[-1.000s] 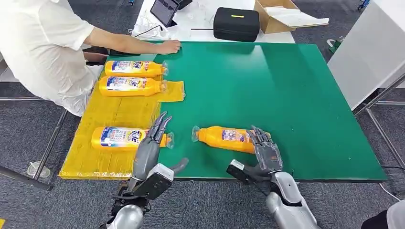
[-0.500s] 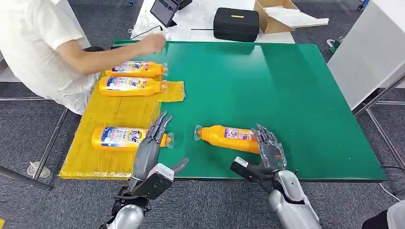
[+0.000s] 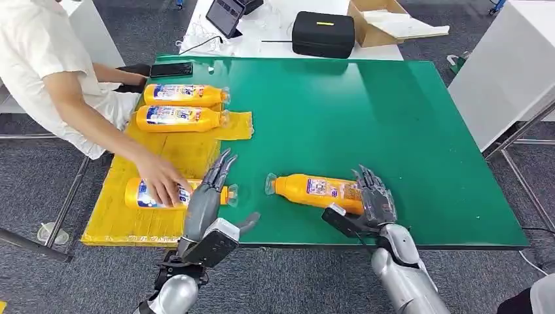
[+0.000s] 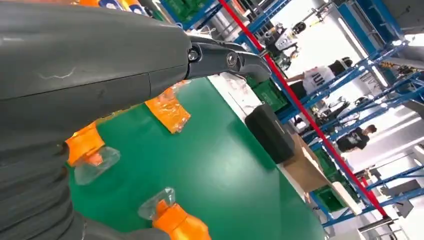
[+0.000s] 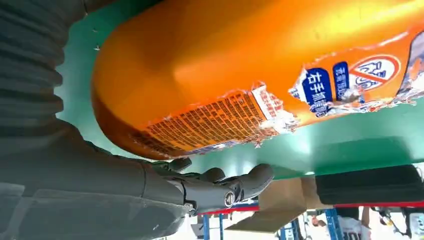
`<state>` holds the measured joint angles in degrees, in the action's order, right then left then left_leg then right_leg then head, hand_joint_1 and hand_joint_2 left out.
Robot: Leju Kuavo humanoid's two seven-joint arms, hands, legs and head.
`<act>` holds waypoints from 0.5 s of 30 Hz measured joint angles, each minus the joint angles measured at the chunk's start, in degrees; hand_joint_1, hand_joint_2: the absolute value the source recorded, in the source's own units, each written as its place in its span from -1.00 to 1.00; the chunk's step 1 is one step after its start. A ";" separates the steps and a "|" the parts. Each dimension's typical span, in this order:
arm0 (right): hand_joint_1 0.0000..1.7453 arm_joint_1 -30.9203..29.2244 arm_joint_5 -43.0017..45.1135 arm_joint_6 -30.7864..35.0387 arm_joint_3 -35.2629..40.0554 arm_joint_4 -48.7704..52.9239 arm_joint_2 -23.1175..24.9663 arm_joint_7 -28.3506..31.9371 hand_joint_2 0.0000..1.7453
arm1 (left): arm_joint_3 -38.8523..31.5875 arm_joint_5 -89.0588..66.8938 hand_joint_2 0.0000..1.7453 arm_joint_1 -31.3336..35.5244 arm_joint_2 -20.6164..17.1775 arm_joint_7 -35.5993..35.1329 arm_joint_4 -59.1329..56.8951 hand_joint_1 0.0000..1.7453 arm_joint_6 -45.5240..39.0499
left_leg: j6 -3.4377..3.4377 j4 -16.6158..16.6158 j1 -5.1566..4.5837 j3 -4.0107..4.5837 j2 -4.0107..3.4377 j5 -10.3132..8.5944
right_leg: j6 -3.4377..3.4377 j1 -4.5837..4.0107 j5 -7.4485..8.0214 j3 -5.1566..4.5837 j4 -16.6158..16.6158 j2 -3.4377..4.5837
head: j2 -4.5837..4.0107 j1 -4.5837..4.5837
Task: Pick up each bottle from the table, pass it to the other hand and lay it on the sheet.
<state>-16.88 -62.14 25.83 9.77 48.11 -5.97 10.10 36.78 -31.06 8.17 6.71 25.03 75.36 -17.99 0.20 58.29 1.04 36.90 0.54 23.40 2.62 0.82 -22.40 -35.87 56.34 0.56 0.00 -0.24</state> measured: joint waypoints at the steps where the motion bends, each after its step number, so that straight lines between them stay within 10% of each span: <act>1: -1.00 -0.12 -0.09 0.00 0.02 -0.11 0.00 -0.13 1.00 | 0.00 0.00 1.00 0.03 0.00 0.00 -0.09 -1.00 -0.02 | 0.00 0.00 0.00 0.00 0.00 0.00 | 0.00 0.00 0.00 0.01 0.00 0.00 | 0.00 0.00; 12: -1.00 -3.95 -0.70 -4.56 0.04 -3.88 -0.04 -1.88 1.00 | 0.99 0.92 1.00 1.31 0.46 0.46 -1.75 -1.00 0.59 | 0.01 0.00 0.00 -0.07 -0.02 -0.02 | 0.00 0.00 0.03 0.03 0.00 0.01 | 0.00 0.00; 13: 0.68 -4.71 -0.42 -5.63 0.07 -4.82 -0.04 -1.86 1.00 | 1.09 1.12 1.00 1.43 0.48 0.57 -1.97 -1.00 0.63 | 0.01 0.00 0.00 -0.13 -0.06 -0.01 | 0.00 0.00 0.03 0.06 0.00 0.05 | 0.00 -0.02; 15: 1.00 -5.94 -0.07 -7.04 0.13 -6.52 -0.13 -1.70 1.00 | 1.23 1.36 1.00 1.78 0.48 0.70 -2.36 -1.00 0.66 | 0.01 0.00 0.00 -0.28 -0.09 0.01 | -0.01 -0.01 0.03 0.17 -0.02 0.07 | 0.00 -0.02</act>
<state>-22.81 -62.20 18.79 9.90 41.59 -6.10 8.39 38.01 -29.70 9.96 7.19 25.73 73.00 -17.33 0.21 58.29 1.04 36.62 0.45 23.41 2.61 0.82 -22.37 -35.70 56.32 0.63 0.00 -0.26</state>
